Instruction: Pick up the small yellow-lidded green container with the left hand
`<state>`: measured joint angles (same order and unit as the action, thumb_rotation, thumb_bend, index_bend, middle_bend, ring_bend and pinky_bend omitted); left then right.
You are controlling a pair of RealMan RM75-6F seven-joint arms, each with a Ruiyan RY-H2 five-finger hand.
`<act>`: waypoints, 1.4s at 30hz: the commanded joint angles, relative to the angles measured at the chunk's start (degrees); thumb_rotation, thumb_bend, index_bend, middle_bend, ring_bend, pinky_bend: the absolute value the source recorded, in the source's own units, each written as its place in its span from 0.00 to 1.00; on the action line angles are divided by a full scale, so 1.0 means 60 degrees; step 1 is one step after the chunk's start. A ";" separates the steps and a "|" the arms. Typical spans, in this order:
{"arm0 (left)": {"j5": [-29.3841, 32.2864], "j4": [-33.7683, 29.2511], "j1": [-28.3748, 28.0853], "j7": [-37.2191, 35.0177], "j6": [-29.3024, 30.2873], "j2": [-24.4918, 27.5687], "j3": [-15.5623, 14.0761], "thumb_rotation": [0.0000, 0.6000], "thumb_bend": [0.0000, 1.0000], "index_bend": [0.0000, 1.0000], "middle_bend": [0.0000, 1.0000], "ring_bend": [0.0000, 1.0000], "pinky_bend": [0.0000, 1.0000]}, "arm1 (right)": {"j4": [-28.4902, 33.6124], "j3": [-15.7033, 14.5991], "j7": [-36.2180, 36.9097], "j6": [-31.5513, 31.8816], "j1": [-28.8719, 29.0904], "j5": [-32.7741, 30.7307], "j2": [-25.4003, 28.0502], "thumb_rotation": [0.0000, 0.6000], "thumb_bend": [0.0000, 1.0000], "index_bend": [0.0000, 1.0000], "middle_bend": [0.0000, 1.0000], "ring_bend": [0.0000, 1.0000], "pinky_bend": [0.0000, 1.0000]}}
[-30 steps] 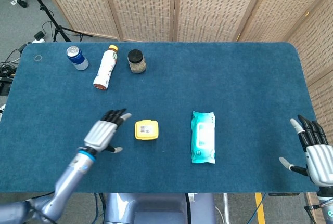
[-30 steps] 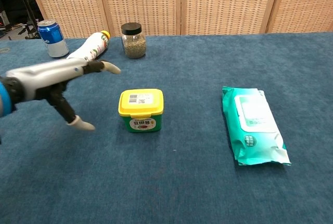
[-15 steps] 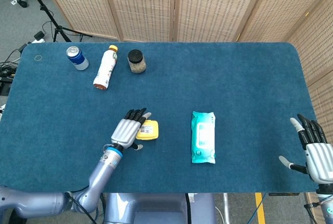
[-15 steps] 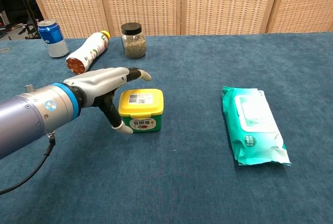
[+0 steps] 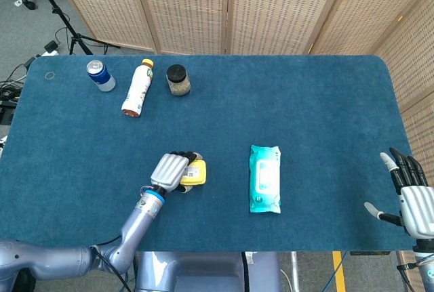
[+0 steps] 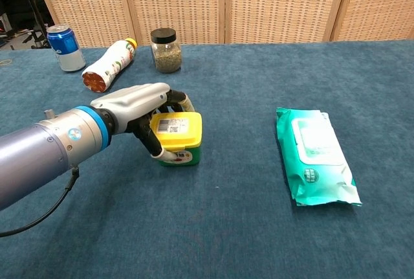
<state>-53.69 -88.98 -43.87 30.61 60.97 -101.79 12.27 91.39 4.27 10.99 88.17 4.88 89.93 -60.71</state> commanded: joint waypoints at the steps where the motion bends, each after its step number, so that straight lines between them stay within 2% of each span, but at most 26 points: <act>1: -0.0341 0.0077 0.0101 -0.0330 0.0166 0.0072 0.0009 1.00 0.46 0.47 0.46 0.42 0.41 | -0.0001 0.0001 -0.0012 -0.0007 0.0005 -0.0004 0.0000 1.00 0.00 0.00 0.00 0.00 0.00; 3: -0.0471 -0.0059 0.0170 -0.0538 0.0122 0.0306 -0.0013 1.00 0.48 0.48 0.46 0.43 0.41 | 0.0007 0.0006 -0.0044 -0.0006 0.0006 -0.0014 -0.0007 1.00 0.00 0.00 0.00 0.00 0.00; 6: -0.0825 -0.0462 0.0422 -0.0895 0.0117 0.1104 -0.0177 1.00 0.48 0.49 0.46 0.43 0.41 | 0.0036 0.0009 -0.0105 0.0008 -0.0004 -0.0027 -0.0010 1.00 0.00 0.00 0.00 0.00 0.00; 10: -0.1545 -0.1210 0.0860 -0.1910 -0.0361 0.2931 -0.0589 1.00 0.49 0.49 0.46 0.43 0.41 | 0.0083 -0.0001 -0.0113 0.0101 -0.0060 -0.0013 0.0010 1.00 0.00 0.00 0.00 0.00 0.00; 13: -0.3015 -0.0892 0.1168 -0.3597 -0.0712 0.4306 -0.1024 1.00 0.52 0.50 0.48 0.45 0.41 | 0.0137 -0.0007 -0.0166 0.0180 -0.0096 0.0023 0.0002 1.00 0.00 0.00 0.00 0.00 0.00; 15: -0.3858 -0.0154 0.1389 -0.5006 -0.0848 0.4982 -0.1364 1.00 0.54 0.51 0.48 0.45 0.41 | 0.0170 -0.0045 -0.0292 0.0145 -0.0086 0.0069 -0.0036 1.00 0.00 0.00 0.00 0.00 0.00; 18: -0.4609 0.0802 0.1553 -0.6181 -0.0870 0.5270 -0.1748 1.00 0.54 0.51 0.48 0.46 0.41 | 0.0206 -0.0061 -0.0427 0.0111 -0.0073 0.0081 -0.0068 1.00 0.00 0.00 0.00 0.00 0.00; 24: -0.5244 0.2617 0.1719 -0.7847 -0.1143 0.4916 -0.2312 1.00 0.55 0.51 0.48 0.46 0.41 | 0.0243 -0.0043 -0.0692 0.0044 -0.0049 0.0010 -0.0150 1.00 0.00 0.00 0.00 0.00 0.00; 27: -0.5469 0.3245 0.1726 -0.8171 -0.1239 0.4675 -0.2492 1.00 0.54 0.51 0.48 0.46 0.41 | 0.0265 -0.0037 -0.0792 0.0029 -0.0045 -0.0012 -0.0178 1.00 0.00 0.00 0.00 0.00 0.00; 29: -0.5516 0.3560 0.1697 -0.8149 -0.1434 0.4540 -0.2598 1.00 0.51 0.51 0.43 0.42 0.39 | 0.0299 -0.0033 -0.0836 0.0053 -0.0048 0.0004 -0.0184 1.00 0.00 0.00 0.00 0.00 0.00; 32: -0.5540 0.3507 0.1604 -0.8258 -0.1760 0.4611 -0.2703 1.00 0.30 0.33 0.13 0.11 0.18 | 0.0317 -0.0031 -0.0866 0.0077 -0.0063 0.0002 -0.0187 1.00 0.00 0.00 0.00 0.00 0.00; 33: -0.5548 0.3473 0.1596 -0.8258 -0.1773 0.4645 -0.2709 1.00 0.22 0.23 0.04 0.03 0.10 | 0.0319 -0.0030 -0.0867 0.0079 -0.0064 -0.0001 -0.0187 1.00 0.00 0.00 0.00 0.00 0.00; 35: -0.5589 0.3311 0.1609 -0.8145 -0.1748 0.4825 -0.2751 1.00 0.13 0.08 0.00 0.00 0.02 | 0.0326 -0.0025 -0.0855 0.0081 -0.0071 -0.0019 -0.0178 1.00 0.00 0.00 0.00 0.00 0.00; 37: -0.5544 0.2823 0.1672 -0.7956 -0.1737 0.5273 -0.2816 1.00 0.12 0.01 0.00 0.00 0.00 | 0.0345 -0.0016 -0.0778 0.0086 -0.0074 -0.0029 -0.0167 1.00 0.00 0.00 0.00 0.00 0.00; 42: -0.5001 0.1486 0.1961 -0.6669 -0.1285 0.6223 -0.2613 1.00 0.10 0.00 0.00 0.00 0.00 | 0.0351 -0.0011 -0.0680 0.0113 -0.0086 -0.0016 -0.0125 1.00 0.00 0.00 0.00 0.00 0.00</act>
<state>-85.80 -75.73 -33.22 -14.00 51.51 -67.72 -4.13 93.48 4.21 6.89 88.84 4.37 89.82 -61.48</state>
